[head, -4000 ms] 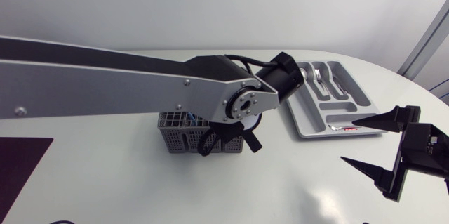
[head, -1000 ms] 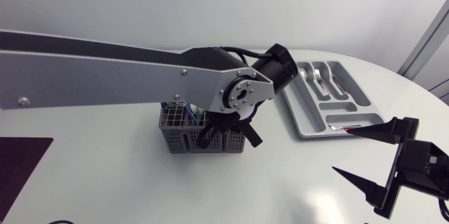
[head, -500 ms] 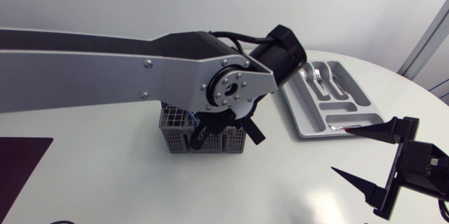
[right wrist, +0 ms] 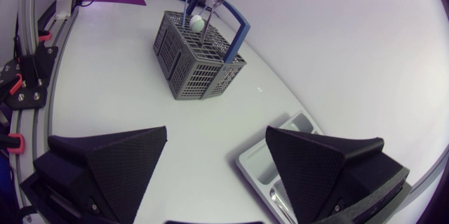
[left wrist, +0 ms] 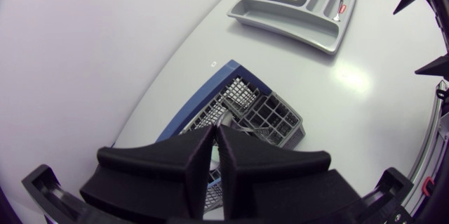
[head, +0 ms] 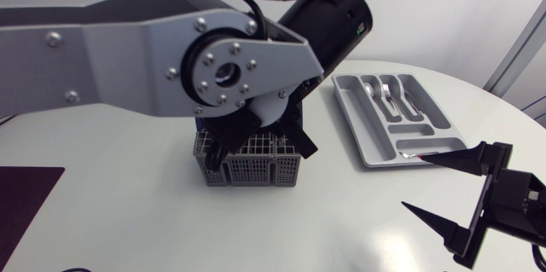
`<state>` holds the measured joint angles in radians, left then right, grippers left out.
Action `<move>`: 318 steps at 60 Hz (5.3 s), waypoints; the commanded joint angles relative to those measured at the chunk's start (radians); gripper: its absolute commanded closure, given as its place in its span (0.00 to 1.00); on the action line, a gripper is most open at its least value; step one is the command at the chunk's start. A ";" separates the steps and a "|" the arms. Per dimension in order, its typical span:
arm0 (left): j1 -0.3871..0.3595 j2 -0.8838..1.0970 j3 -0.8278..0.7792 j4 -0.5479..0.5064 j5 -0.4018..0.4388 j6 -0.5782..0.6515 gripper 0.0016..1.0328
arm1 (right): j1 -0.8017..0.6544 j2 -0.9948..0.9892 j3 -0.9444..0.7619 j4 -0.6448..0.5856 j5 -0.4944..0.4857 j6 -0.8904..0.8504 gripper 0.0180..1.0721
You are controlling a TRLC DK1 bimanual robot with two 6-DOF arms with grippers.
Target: Unload the cutlery basket into the drawer organizer.
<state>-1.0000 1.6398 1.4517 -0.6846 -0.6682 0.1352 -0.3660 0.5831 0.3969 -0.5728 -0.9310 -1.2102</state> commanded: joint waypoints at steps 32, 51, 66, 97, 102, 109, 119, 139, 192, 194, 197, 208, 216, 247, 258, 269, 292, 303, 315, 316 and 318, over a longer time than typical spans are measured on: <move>0.021 -0.097 0.009 -0.066 0.002 0.004 0.86 | 0.165 -0.063 -0.040 0.188 0.081 0.394 0.07; 0.086 -0.170 -0.235 0.229 0.271 0.442 0.29 | 0.173 -0.080 -0.063 0.175 0.081 0.373 0.06; 0.232 -0.216 -0.358 0.321 0.601 0.870 0.26 | 0.194 -0.080 -0.076 0.172 0.083 0.350 0.06; 0.268 -0.080 -0.289 0.230 0.711 1.233 0.26 | 0.200 -0.023 -0.081 0.203 0.087 0.310 0.06; 0.273 -0.063 -0.261 0.214 0.719 1.270 0.26 | 0.200 -0.008 -0.082 0.217 0.087 0.310 0.06; 0.279 -0.024 -0.208 0.152 0.730 1.299 0.26 | 0.200 0.015 -0.087 0.238 0.087 0.307 0.06; 0.282 0.003 -0.168 0.109 0.731 1.350 0.27 | 0.200 0.037 -0.095 0.264 0.087 0.305 0.06; 0.290 0.032 -0.137 0.106 0.733 1.403 0.33 | 0.202 0.081 -0.090 0.304 0.087 0.304 0.06; 0.281 0.101 -0.091 0.091 0.733 1.422 0.63 | 0.191 0.104 -0.098 0.323 0.087 0.282 0.06; 0.281 0.103 -0.091 0.091 0.733 1.422 0.63 | 0.190 0.104 -0.098 0.323 0.087 0.281 0.06; 0.281 0.106 -0.091 0.091 0.733 1.422 0.63 | 0.190 0.104 -0.099 0.323 0.087 0.279 0.06; 0.273 0.120 -0.091 0.091 0.733 1.417 0.63 | 0.185 0.104 -0.101 0.323 0.086 0.278 0.06; 0.270 0.129 -0.090 0.091 0.733 1.417 0.68 | 0.185 0.104 -0.101 0.321 0.087 0.276 0.06; 0.267 0.132 -0.082 0.094 0.734 1.405 0.90 | 0.183 0.104 -0.101 0.317 0.087 0.261 0.06; 0.267 0.126 -0.076 0.094 0.734 1.390 0.92 | 0.182 0.103 -0.104 0.314 0.086 0.256 0.06; 0.271 0.097 -0.082 0.094 0.734 1.380 0.92 | 0.183 0.084 -0.102 0.298 0.087 0.255 0.06; 0.305 -0.009 -0.126 0.111 0.739 1.334 0.92 | 0.187 0.043 -0.101 0.266 0.086 0.262 0.06; 0.307 -0.080 -0.126 0.111 0.763 1.284 0.92 | 0.187 -0.008 -0.107 0.237 0.087 0.271 0.06; 0.307 -0.153 -0.132 0.112 0.772 1.239 0.92 | 0.188 -0.075 -0.112 0.208 0.090 0.293 0.06; 0.307 -0.163 -0.136 0.112 0.772 1.232 0.92 | 0.188 -0.080 -0.113 0.206 0.090 0.296 0.06; 0.307 -0.170 -0.139 0.115 0.772 1.221 0.92 | 0.188 -0.089 -0.113 0.205 0.090 0.301 0.06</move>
<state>-0.7021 1.5089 1.3357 -0.5751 0.0975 1.3884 -0.1783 0.5159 0.3134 -0.3462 -0.8406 -0.9363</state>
